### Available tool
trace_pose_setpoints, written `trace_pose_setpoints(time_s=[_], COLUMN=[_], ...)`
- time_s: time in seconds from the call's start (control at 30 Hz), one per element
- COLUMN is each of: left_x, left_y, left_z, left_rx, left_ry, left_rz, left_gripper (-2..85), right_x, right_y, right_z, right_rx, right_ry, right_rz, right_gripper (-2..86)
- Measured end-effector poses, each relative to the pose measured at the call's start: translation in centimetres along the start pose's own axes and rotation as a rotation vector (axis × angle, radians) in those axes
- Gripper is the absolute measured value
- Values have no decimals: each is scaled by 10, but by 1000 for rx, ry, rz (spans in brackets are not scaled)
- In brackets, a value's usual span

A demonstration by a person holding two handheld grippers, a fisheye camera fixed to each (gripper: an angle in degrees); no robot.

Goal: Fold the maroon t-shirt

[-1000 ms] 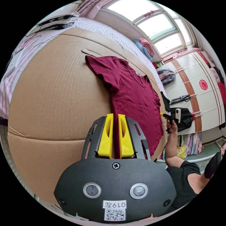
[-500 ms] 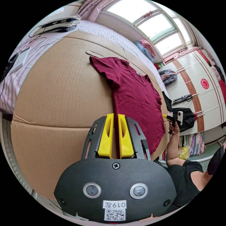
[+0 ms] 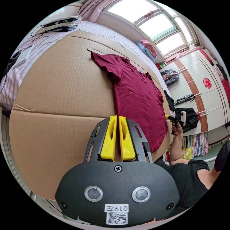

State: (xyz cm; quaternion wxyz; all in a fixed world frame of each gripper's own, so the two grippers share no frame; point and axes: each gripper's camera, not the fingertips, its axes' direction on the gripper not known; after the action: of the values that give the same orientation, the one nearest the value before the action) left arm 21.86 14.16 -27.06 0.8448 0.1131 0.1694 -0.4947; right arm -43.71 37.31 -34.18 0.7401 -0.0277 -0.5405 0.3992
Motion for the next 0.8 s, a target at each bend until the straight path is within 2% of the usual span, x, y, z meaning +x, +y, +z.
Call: trace_pose_setpoints(time_s=[0.2, 0.43, 0.63, 0.8], left_x=[-7, -27, -15, -15], left_y=[-3, 19, 25, 17], left_z=[-3, -16, -22, -29], left_rx=[4, 8, 8, -9], left_ry=[24, 126, 46, -40], left_rz=[-12, -36, -15, 13], left_gripper=[14, 21, 19, 14], right_x=[3, -3, -17, -14], right_y=[4, 33, 35, 35], right_z=[0, -1, 9, 6], right_rx=[13, -6, -2, 13], right_ry=[-4, -49, 47, 48], right_rz=[12, 22, 7, -16], right_gripper=[1, 56, 13, -8])
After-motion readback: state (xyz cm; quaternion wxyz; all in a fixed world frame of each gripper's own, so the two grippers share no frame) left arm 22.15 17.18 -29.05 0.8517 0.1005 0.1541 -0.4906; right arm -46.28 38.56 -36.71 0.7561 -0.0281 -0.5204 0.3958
